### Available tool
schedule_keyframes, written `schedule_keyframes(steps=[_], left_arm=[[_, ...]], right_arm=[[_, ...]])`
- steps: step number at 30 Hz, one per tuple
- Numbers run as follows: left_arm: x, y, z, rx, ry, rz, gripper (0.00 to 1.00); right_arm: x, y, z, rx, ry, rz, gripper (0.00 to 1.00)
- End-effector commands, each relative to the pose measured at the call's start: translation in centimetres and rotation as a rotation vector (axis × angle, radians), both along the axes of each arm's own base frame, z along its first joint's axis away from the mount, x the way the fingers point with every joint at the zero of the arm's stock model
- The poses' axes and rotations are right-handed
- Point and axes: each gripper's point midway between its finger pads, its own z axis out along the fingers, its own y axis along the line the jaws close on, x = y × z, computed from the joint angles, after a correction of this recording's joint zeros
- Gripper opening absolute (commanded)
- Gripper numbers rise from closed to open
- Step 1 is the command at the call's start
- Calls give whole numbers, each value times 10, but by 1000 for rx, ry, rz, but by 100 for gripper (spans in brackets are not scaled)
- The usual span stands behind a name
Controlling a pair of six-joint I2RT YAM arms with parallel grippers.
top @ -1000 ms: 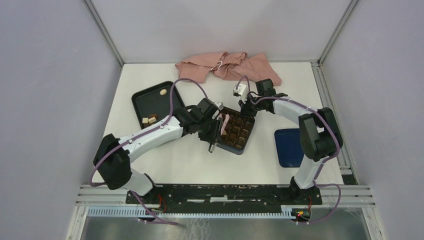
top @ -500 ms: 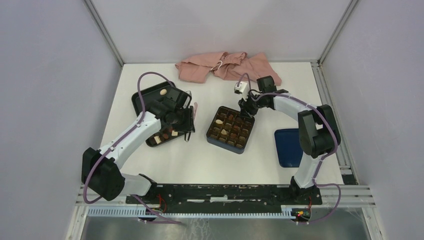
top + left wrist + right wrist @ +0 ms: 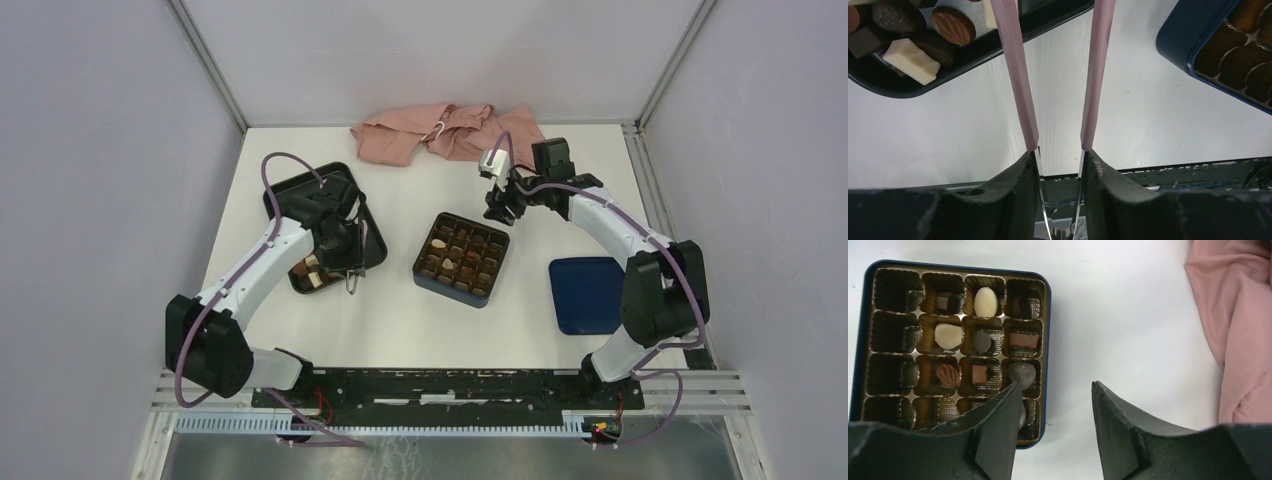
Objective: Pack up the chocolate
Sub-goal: Pick up the fake chocolate from the plate.
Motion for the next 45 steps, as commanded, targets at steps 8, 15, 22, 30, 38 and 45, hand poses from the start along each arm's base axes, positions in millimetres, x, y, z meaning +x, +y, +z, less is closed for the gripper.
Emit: schedule_keyframes(steps=[8, 15, 22, 30, 38, 45], left_arm=[[-20, 19, -11, 75, 124, -41, 41], [-33, 26, -26, 96, 194, -34, 42], [-15, 21, -41, 98, 231, -57, 42], [6, 31, -47, 147, 253, -51, 43], [10, 41, -55, 188, 282, -37, 44], [14, 38, -62, 180, 302, -44, 45]], right_arm=[[-17, 13, 17, 73, 2, 103, 59], [-23, 18, 20, 101, 18, 130, 59], [-25, 19, 27, 112, 2, 137, 59], [-26, 19, 28, 112, -2, 140, 59], [-26, 19, 27, 116, 2, 145, 59], [-27, 19, 26, 120, 7, 146, 59]])
